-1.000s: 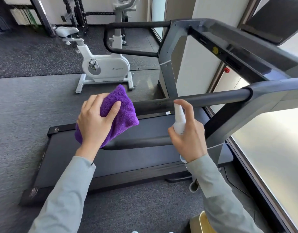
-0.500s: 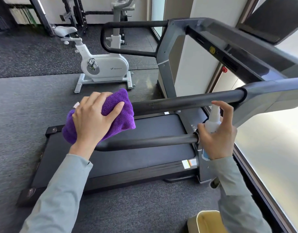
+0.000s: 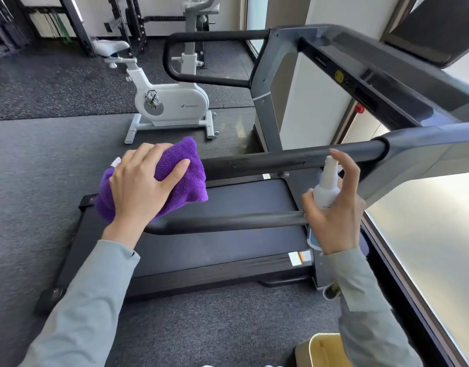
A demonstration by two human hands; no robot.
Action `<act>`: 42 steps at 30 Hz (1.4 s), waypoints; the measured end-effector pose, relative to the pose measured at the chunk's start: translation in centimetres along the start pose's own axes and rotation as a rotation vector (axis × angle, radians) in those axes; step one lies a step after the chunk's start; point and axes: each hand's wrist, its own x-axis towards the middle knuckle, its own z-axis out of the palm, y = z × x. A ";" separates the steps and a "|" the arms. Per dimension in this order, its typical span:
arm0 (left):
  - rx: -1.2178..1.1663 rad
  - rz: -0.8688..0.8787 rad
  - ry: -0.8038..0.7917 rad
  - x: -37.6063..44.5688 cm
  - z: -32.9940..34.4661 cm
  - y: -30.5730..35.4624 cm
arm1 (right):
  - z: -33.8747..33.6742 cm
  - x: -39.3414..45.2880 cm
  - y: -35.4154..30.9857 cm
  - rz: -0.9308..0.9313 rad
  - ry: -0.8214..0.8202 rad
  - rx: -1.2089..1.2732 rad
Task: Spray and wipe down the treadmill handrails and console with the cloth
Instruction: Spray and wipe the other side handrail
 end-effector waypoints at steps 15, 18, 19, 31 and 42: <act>-0.012 -0.060 0.016 0.0 0.1 0.4 | 9.2 -9.1 3.6 0.232 -0.535 -0.075; -0.008 -0.057 0.021 0.0 0.1 0.4 | 9.4 -9.0 3.7 0.208 -0.510 -0.086; -0.007 -0.056 0.023 0.0 0.1 0.3 | 9.4 -9.0 3.7 0.199 -0.525 -0.096; -0.006 -0.060 0.040 -0.1 0.3 0.4 | 5.4 -9.7 6.6 0.317 -0.460 -0.232; -0.010 -0.049 0.042 -0.2 0.3 0.2 | 5.4 -9.5 6.5 0.353 -0.399 -0.182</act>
